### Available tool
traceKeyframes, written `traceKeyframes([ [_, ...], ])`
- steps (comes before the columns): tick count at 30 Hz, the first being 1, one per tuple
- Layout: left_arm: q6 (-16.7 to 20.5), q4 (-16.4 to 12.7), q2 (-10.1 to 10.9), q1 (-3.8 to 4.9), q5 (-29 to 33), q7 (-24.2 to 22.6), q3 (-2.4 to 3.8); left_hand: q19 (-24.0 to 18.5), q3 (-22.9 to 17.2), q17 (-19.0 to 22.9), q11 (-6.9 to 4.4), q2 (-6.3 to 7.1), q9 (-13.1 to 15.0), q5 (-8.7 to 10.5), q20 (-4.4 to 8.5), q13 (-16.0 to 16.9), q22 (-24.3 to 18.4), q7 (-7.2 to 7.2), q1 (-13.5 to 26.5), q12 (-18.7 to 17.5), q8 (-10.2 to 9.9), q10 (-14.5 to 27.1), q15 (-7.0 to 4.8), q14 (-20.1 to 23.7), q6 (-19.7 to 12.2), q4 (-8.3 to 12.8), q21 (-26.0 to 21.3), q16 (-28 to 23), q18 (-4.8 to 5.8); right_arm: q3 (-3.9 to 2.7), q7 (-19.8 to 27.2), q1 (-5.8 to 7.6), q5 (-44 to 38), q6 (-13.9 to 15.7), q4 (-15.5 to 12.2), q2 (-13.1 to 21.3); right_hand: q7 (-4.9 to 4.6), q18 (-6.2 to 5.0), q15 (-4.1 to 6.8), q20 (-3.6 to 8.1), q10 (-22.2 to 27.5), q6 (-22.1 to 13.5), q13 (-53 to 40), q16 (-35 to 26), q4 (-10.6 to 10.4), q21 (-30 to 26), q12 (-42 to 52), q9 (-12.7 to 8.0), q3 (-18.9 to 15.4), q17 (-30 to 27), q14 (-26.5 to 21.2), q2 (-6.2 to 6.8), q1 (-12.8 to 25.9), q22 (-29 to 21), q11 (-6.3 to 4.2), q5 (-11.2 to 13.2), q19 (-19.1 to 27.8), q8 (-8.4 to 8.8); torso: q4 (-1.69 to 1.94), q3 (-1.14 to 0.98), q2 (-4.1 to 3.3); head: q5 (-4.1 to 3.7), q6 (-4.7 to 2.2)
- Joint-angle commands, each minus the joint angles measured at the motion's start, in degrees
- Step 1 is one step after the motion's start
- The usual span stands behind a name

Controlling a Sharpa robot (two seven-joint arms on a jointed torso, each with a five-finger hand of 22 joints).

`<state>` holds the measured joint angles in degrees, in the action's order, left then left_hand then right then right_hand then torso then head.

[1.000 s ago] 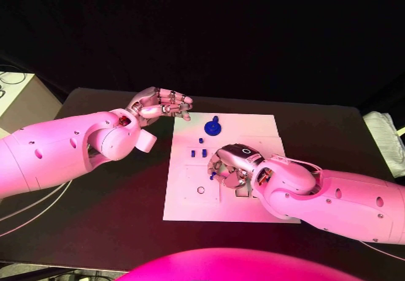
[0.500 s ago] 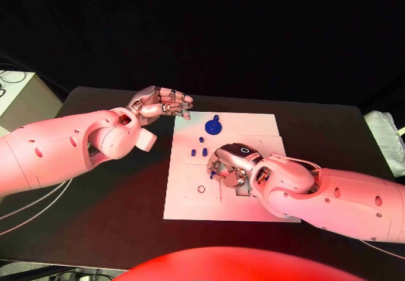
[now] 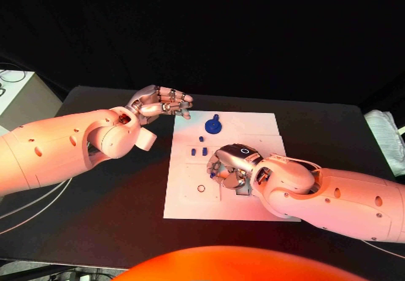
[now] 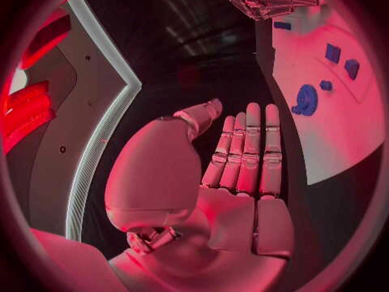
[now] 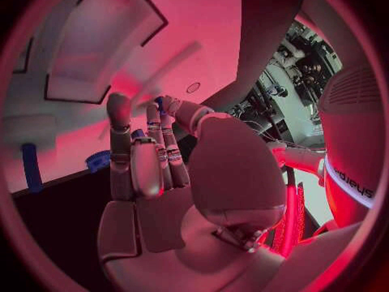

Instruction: Assemble the parts on the task board

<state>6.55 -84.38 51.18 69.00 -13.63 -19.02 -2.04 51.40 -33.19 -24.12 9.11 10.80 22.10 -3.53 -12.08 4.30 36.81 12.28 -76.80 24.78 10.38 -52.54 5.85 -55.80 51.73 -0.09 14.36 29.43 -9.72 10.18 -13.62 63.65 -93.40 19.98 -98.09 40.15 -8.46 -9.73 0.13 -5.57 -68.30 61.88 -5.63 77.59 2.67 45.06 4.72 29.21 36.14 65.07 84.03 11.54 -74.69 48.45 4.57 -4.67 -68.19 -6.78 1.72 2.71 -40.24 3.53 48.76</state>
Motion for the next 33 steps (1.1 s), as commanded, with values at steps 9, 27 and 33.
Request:
traceKeyframes([
  [9, -1.0, -0.1, 0.0, 0.03, -0.1, -0.1, 0.03, 0.3, 0.2, -0.1, -0.01, -0.41, -0.1, -0.16, -0.16, 0.1, -0.1, -0.09, 0.1, -0.1, -0.4, 0.4, 0.21, 0.3, -0.4, 0.0, -0.4, -0.2, -0.49, 0.17, 1.4, -0.17, -0.7, 1.9, -0.5, 0.6, -0.68, -0.38, -1.58, -1.34, 8.2, -3.6, 1.7, 0.0, -0.1, -5.0, -0.4, -1.1, -2.3, -1.3, -0.9, 1.54, 0.2, -3.3, 1.73, -0.3, 3.1, 1.99, 0.02, 0.02, -0.01, -0.11, -0.11],
  [27, -1.2, 0.1, -0.1, 0.02, -0.1, 0.0, 0.03, 0.3, 0.2, -0.1, -0.01, -0.41, -0.1, -0.16, -0.16, 0.1, -0.1, -0.09, 0.1, -0.1, -0.4, 0.4, 0.21, 0.3, -0.4, 0.0, -0.4, -0.2, -0.49, -0.34, 2.5, 1.95, 4.9, 5.9, -4.6, 7.9, -0.89, -0.37, -1.98, -2.01, 15.0, -6.6, 0.7, 2.1, -5.4, -6.1, 10.6, -3.7, -15.6, -0.7, -1.6, -0.69, -6.4, -2.2, 2.01, -1.5, 1.8, 2.69, 0.00, 0.04, 0.11, -1.18, -0.99],
  [33, -1.3, 0.2, -0.1, 0.02, -0.1, -0.1, 0.02, 0.3, 0.3, -0.2, -0.01, -0.48, -0.1, -0.15, -0.17, 0.1, -0.2, -0.09, 0.1, -0.1, -0.4, 0.4, 0.21, 0.3, -0.4, -0.1, -0.5, -0.2, -0.50, -0.80, 2.6, 5.38, 7.6, 2.6, -3.5, 11.5, -0.59, 0.57, -1.46, -1.33, 12.8, -6.4, 1.1, 3.8, -6.0, -1.0, 12.4, -4.2, -13.8, 3.1, 0.6, 0.10, -5.5, 2.1, 1.45, -1.7, -1.9, 2.69, -0.05, 0.00, 0.18, -1.97, -1.57],
])
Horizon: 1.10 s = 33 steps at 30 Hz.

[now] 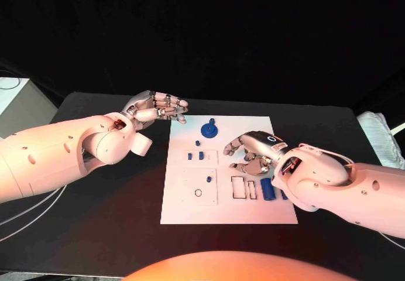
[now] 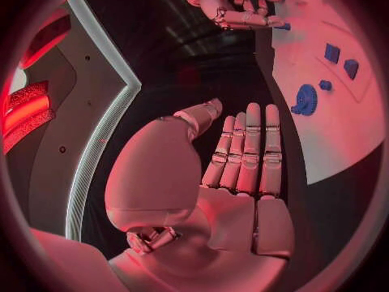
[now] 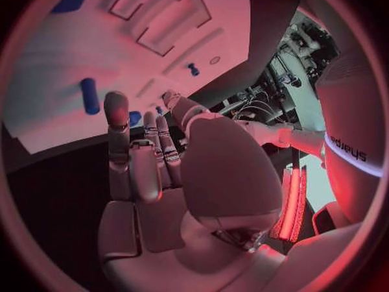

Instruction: Assemble the parts on the task board

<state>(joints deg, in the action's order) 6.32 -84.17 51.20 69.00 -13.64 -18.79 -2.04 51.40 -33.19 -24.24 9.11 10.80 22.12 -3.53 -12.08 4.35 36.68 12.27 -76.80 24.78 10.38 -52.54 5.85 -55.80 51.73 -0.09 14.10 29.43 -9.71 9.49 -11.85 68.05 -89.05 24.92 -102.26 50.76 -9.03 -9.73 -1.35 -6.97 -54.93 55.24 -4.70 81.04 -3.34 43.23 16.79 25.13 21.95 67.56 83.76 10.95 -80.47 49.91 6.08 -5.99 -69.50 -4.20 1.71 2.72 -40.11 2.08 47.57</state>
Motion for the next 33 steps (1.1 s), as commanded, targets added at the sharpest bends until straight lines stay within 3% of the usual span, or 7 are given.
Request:
traceKeyframes([
  [1, -1.0, 0.1, -0.2, 0.02, -0.1, -0.4, 0.02, 0.3, 0.3, 0.0, 0.00, -0.48, -0.1, -0.15, -0.17, 0.1, 0.0, -0.09, 0.1, -0.1, -0.4, 0.4, 0.21, 0.3, -0.4, -0.1, -0.2, -0.2, -0.51, -0.17, 0.8, 1.48, 3.3, -2.8, 1.1, 1.3, 0.01, 0.60, 0.02, 0.10, -0.6, 0.3, 0.2, 0.4, 0.0, 1.0, 0.4, -0.1, 0.4, 0.7, 1.0, 0.77, 0.4, 0.8, -0.09, -0.4, -0.7, 0.11, 0.02, -0.02, -0.02, -0.64, -0.52],
  [5, -1.1, 0.2, -0.3, 0.00, -0.1, -0.4, -0.07, 0.3, 0.3, 0.0, 0.00, -0.48, -0.1, -0.15, -0.17, 0.1, 0.0, -0.09, 0.1, -0.1, -0.4, 0.4, 0.21, 0.3, -0.4, -0.1, -0.2, -0.2, -0.51, -0.33, 0.7, 2.57, 3.2, -3.9, 2.9, 2.2, 0.11, 0.62, 0.04, 0.17, -0.6, 0.2, 0.3, 0.4, -0.1, 0.9, 0.3, -0.1, 0.5, 0.9, 1.1, 1.13, 0.6, 0.9, -0.10, -0.4, -0.8, 0.13, 0.01, -0.02, -0.13, -1.09, -0.93],
  [7, -1.1, 0.3, -0.4, 0.00, -0.1, -0.4, -0.12, 0.3, 0.3, -0.1, 0.00, -0.49, -0.1, -0.15, -0.18, 0.1, -0.1, -0.09, 0.1, -0.1, -0.4, 0.4, 0.21, 0.3, -0.4, -0.1, -0.2, -0.2, -0.51, -0.37, 0.7, 2.89, 3.3, -4.3, 4.0, 2.3, 0.05, 0.59, 0.01, 0.18, 0.1, 0.1, 0.7, 0.2, -0.6, 0.2, 0.1, -0.3, 0.4, 0.5, 1.0, 1.33, 1.1, 0.5, -0.06, 1.9, -0.7, 0.13, 0.02, -0.01, -0.16, -1.33, -0.97],
  [12, -1.2, 0.4, -0.4, -0.01, -0.1, -0.4, -0.19, 0.3, 0.3, -0.1, 0.00, -0.49, -0.1, -0.15, -0.18, 0.1, -0.1, -0.09, 0.1, -0.1, -0.4, 0.4, 0.21, 0.3, -0.4, -0.1, -0.2, -0.2, -0.51, -0.41, 0.6, 3.20, 3.0, -5.4, 5.6, 2.3, 0.08, 0.33, -0.24, 0.01, 1.7, -0.2, 1.0, -0.3, -0.7, -1.9, -0.5, -0.4, -0.2, -0.4, 0.7, 1.45, 0.7, -1.1, 0.26, 2.3, 0.2, 0.22, 0.10, 0.00, -0.17, -1.26, -1.07],
  [22, -1.1, 0.5, -0.2, -0.01, -0.1, -0.3, -0.23, 0.3, 0.3, -0.1, 0.00, -0.49, -0.1, -0.15, -0.18, 0.1, -0.1, -0.09, 0.1, -0.1, -0.4, 0.4, 0.21, 0.3, -0.4, -0.1, -0.2, -0.2, -0.51, -0.37, 0.4, 2.94, 2.6, -9.6, 6.5, 1.8, 0.49, 0.20, -0.53, -0.42, 3.4, -0.6, 0.9, -0.2, -1.3, -3.4, -0.5, -0.6, -2.0, -0.1, 0.4, 1.21, 0.0, -1.9, 0.62, 2.4, 0.8, 0.20, 0.13, -0.01, -0.15, -0.97, -0.89],
  [33, -1.0, 0.6, -0.1, -0.01, -0.1, -0.2, -0.26, 0.3, 0.3, -0.1, 0.00, -0.52, -0.1, -0.15, -0.19, 0.1, -0.1, -0.09, 0.1, -0.1, -0.4, 0.5, 0.21, 0.4, -0.4, -0.1, -0.3, -0.2, -0.52, -0.32, 0.2, 2.31, 3.0, -11.1, 6.1, 1.8, 0.17, 0.44, 0.17, 0.03, -0.1, 0.5, 0.7, 0.4, -2.6, -1.7, 1.8, -0.6, -2.6, 1.1, 1.0, 0.52, -0.1, -0.2, -0.27, 2.2, -1.0, -0.34, 0.03, -0.05, -0.15, -0.86, -0.70],
])
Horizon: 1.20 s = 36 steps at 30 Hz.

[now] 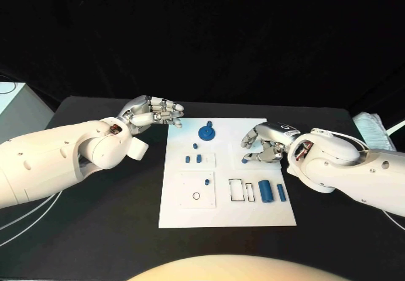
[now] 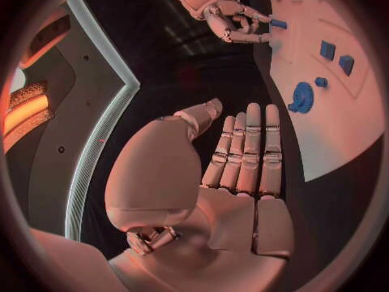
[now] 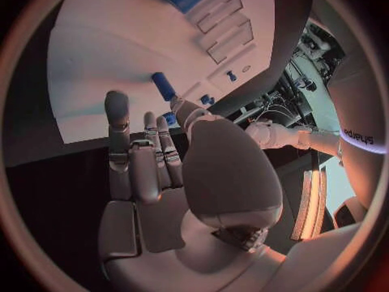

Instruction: Assemble the parts on the task board

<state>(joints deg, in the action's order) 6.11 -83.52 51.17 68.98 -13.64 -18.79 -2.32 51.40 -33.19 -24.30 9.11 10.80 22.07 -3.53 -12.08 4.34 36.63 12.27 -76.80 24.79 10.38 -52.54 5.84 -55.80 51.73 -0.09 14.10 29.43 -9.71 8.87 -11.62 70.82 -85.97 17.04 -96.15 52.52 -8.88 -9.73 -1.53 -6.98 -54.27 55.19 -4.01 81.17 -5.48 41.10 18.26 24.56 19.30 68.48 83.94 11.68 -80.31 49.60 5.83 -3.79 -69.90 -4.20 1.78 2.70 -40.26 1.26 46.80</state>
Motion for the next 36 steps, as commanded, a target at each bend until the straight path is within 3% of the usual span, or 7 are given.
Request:
traceKeyframes([
  [1, -0.8, 0.0, 0.0, 0.01, -0.1, -0.2, 0.02, 0.3, 0.3, -0.1, 0.01, -0.57, -0.1, -0.15, -0.20, 0.1, -0.1, -0.08, 0.1, -0.1, -0.4, 0.5, 0.22, 0.4, -0.4, -0.2, -0.3, -0.2, -0.52, 0.31, 0.0, -0.48, -0.1, -3.2, 0.0, 0.0, 0.00, 0.53, 0.45, 0.16, -1.5, 0.8, 0.0, 0.3, -0.7, 0.9, 0.5, -0.1, 0.3, 0.3, 0.9, -0.26, -0.3, 0.6, -0.12, -0.1, -0.9, -0.41, -0.04, -0.02, 0.00, -0.04, 0.07],
  [26, -0.8, 0.3, 0.0, 0.01, -0.1, 0.1, -0.01, 0.4, 0.3, -0.2, 0.03, -1.10, -0.1, -0.17, -0.25, 0.1, -0.2, -0.07, 0.5, 0.0, -0.3, 0.5, 0.26, 0.4, -0.4, -0.7, -0.5, -0.2, -0.53, 0.37, -0.3, -0.89, -0.7, -3.5, -0.5, -0.2, 0.20, 0.88, 0.82, 0.70, -5.0, 3.1, 0.3, 0.4, -1.3, 2.2, -1.2, -0.1, 4.1, 1.1, 1.6, 0.39, -0.4, 2.1, -0.45, -1.3, -2.4, -1.03, 0.01, 0.00, 0.02, -0.10, 0.15],
  [36, -0.9, 0.5, 0.0, 0.01, -0.1, 0.2, -0.01, 0.5, 0.3, -0.3, 0.02, -1.47, -0.1, -0.18, -0.28, 0.2, -0.3, -0.09, 0.8, 0.1, -0.3, 0.6, 0.26, 0.4, -0.4, -1.1, -0.6, -0.2, -0.54, 0.37, 0.0, -0.91, -0.6, -1.8, -1.0, 0.1, 0.15, 0.87, 0.82, 0.70, -5.5, 3.3, 0.3, 0.3, -1.6, 1.7, -2.8, -0.2, 5.5, 1.1, 1.6, 1.60, 0.3, 2.1, -0.39, -3.7, -2.4, -0.93, 0.03, 0.00, 0.02, -0.23, 0.02],
])
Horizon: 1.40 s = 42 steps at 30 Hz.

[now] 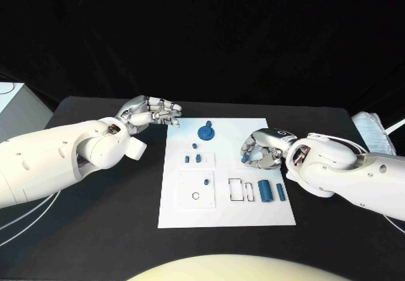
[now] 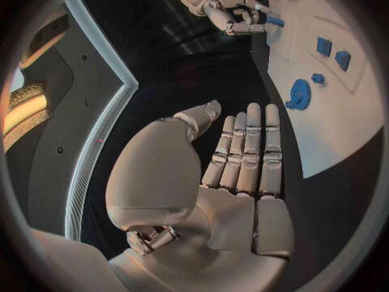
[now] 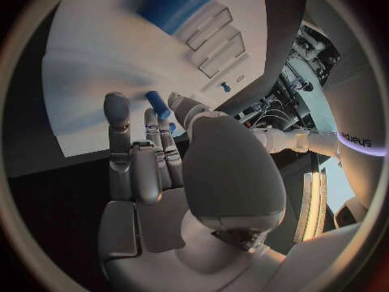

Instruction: Assemble the parts on the task board

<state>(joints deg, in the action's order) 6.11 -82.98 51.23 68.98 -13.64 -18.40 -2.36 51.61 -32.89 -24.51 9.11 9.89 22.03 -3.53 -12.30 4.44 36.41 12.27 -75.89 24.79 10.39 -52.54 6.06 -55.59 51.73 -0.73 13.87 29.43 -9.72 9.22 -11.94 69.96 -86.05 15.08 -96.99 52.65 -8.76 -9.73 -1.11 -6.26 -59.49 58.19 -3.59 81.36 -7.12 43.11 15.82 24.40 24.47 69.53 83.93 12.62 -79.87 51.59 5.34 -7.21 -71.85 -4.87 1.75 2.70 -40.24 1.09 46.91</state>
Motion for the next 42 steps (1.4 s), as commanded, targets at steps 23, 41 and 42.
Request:
traceKeyframes([
  [23, -0.9, -0.1, 0.0, 0.01, -0.1, 0.0, 0.02, 0.3, 0.0, 0.0, 0.02, -0.56, -0.1, -0.18, -0.07, 0.1, -0.1, -0.09, -0.1, 0.1, -0.3, 0.6, 0.05, 0.2, -0.4, -0.4, -0.4, -0.2, -0.54, 0.22, -1.6, -1.03, -1.9, 1.8, 2.2, -2.3, 1.00, 1.14, 1.48, 0.82, -6.4, 3.7, -0.6, 0.2, 1.5, 1.7, -1.3, 1.0, 6.3, 0.7, 1.9, -0.52, -0.7, 2.5, -1.16, 1.1, -1.5, -2.07, 0.05, 0.05, 0.01, -0.14, -0.07],
  [41, -0.8, -0.1, -0.2, 0.01, -0.1, -0.1, 0.02, 0.3, 0.0, 0.0, 0.02, -0.56, -0.1, -0.18, -0.07, 0.1, -0.1, -0.09, -0.1, 0.1, -0.3, 0.6, 0.05, 0.2, -0.4, -0.4, -0.4, -0.2, -0.54, 0.16, -2.2, -1.20, -2.7, 8.1, 0.9, -1.6, 1.74, 1.71, 2.64, 1.96, -11.4, 6.6, -2.0, 0.4, 5.1, 5.4, -1.8, 2.6, 9.5, 1.7, 2.2, -2.45, -1.3, 6.3, -2.49, 3.2, -2.6, -4.27, -0.01, 0.06, 0.10, -0.33, -0.17],
  [42, -0.9, -0.1, -0.2, 0.01, -0.1, -0.1, 0.02, 0.3, 0.0, 0.0, 0.02, -0.56, -0.1, -0.18, -0.07, 0.1, -0.1, -0.09, -0.1, 0.1, -0.3, 0.6, 0.05, 0.2, -0.4, -0.4, -0.4, -0.2, -0.54, 0.11, -2.2, -1.08, -2.4, 8.3, 0.6, -1.3, 1.76, 1.72, 2.65, 1.97, -11.5, 6.6, -2.0, 0.4, 5.1, 5.4, -1.8, 2.7, 9.5, 1.8, 2.3, -2.47, -1.2, 6.4, -2.50, 3.1, -2.6, -4.31, -0.01, 0.06, 0.11, -0.34, -0.16],
])
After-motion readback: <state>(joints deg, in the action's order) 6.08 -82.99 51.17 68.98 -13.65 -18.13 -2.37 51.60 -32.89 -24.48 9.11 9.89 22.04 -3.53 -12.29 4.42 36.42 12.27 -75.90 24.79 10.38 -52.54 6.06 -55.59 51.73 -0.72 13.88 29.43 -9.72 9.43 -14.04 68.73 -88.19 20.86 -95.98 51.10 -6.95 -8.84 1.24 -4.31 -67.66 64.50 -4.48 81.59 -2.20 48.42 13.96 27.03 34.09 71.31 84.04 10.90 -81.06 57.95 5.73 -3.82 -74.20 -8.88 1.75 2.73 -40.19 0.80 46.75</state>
